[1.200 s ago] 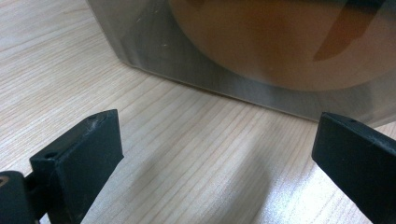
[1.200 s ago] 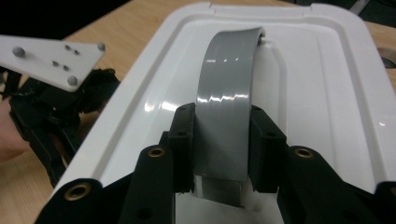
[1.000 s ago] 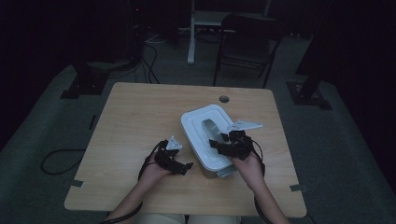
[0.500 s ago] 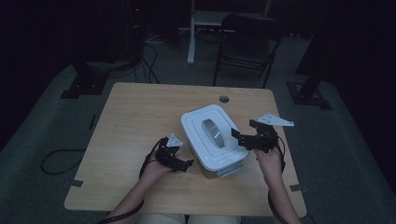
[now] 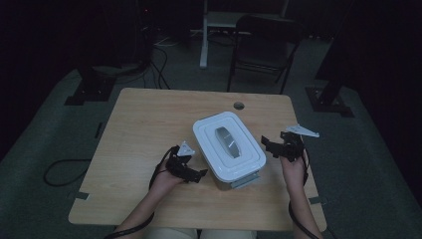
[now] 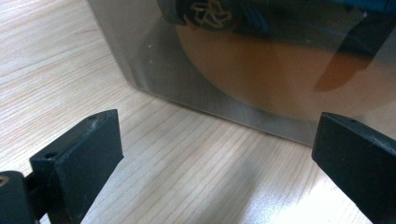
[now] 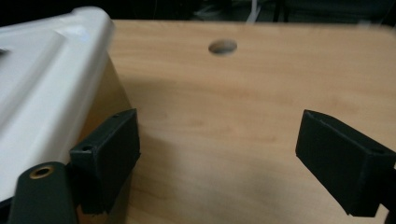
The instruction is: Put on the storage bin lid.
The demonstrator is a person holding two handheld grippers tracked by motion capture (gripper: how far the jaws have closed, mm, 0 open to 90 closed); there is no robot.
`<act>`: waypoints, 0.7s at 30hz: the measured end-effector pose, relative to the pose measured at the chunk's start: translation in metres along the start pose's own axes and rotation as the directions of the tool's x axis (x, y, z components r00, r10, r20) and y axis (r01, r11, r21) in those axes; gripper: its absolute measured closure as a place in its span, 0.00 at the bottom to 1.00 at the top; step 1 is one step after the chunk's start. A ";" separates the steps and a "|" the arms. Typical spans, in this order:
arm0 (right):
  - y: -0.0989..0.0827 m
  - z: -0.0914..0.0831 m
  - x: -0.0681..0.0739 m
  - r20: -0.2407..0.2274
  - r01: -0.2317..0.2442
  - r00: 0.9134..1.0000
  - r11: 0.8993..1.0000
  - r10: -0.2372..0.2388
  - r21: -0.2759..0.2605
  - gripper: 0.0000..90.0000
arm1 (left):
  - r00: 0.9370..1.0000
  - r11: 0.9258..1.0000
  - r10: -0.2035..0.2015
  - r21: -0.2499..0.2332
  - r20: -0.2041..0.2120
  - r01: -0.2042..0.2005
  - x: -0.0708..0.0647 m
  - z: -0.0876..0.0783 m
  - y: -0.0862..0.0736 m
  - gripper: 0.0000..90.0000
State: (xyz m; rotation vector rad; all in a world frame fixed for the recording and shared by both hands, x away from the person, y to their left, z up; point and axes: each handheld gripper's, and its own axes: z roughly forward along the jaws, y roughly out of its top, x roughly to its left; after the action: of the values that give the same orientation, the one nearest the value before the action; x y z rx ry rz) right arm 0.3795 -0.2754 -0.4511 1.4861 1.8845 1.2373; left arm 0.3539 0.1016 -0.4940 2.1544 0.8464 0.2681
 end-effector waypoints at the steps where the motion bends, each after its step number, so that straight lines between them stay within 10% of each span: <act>1: -0.004 0.002 -0.003 0.002 -0.013 1.000 1.000 0.013 0.001 0.15 | 1.000 1.000 0.001 -0.001 0.001 -0.001 0.000 0.000 0.000 0.03; 21: -0.053 0.036 0.011 -0.003 0.045 0.999 0.994 -0.045 0.100 0.16 | 1.000 1.000 0.016 -0.009 -0.001 -0.016 -0.003 -0.001 0.006 0.03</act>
State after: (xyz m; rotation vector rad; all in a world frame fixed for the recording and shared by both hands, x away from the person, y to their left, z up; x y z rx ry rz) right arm 0.3749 -0.2528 -0.5120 1.4847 1.9953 1.1385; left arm 0.3547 0.0974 -0.4887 2.1533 0.8271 0.2802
